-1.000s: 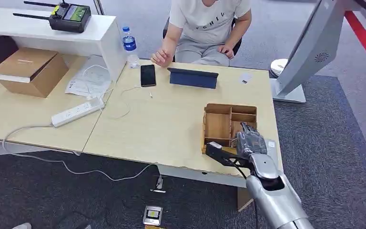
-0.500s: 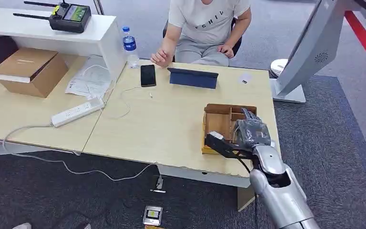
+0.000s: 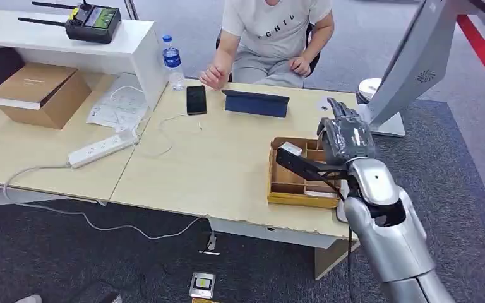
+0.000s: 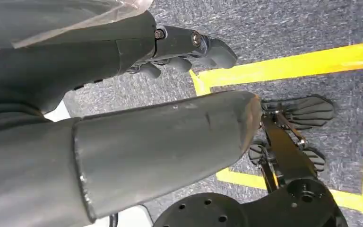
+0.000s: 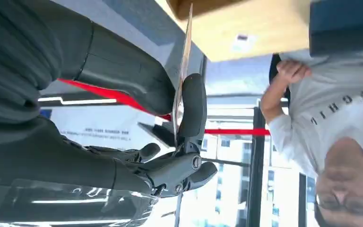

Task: Pass the card to the sensor for recognition and then transmit it.

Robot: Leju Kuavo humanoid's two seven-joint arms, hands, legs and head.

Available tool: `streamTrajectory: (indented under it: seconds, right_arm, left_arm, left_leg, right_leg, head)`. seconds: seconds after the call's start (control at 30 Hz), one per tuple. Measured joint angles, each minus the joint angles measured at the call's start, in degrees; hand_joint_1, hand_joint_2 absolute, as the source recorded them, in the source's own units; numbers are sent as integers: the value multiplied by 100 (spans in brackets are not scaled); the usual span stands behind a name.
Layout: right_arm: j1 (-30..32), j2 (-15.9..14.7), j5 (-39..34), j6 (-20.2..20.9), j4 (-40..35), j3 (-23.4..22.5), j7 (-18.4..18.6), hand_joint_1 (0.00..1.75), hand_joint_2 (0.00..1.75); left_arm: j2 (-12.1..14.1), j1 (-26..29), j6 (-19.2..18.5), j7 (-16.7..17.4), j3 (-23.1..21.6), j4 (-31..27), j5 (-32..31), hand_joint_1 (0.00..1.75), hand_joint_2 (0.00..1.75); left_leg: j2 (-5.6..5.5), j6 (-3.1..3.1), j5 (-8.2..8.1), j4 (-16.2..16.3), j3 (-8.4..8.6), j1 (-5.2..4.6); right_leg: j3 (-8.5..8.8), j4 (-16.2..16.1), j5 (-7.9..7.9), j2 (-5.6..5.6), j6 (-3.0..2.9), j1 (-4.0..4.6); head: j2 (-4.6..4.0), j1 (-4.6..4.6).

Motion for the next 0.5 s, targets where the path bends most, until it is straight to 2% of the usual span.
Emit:
streamTrajectory:
  seconds: [0.13,0.5]
  right_arm:
    - [-418,109,65,-22,92,105,-63,175,175]
    - [-622,214,140,-111,293,247,-129,175,175]
  left_arm:
    - [0,-23,-2,-39,-52,0,-37,0,0]
    - [0,-18,-2,-57,-109,0,-63,0,0]
  left_leg:
    - [3,-2,1,0,1,1]
    - [-1,-2,2,0,-6,0]
  right_leg:
    - [-1,0,0,-1,-1,4]
    - [-1,2,0,-2,-1,3]
  head:
    - [0,0]
    - [0,0]
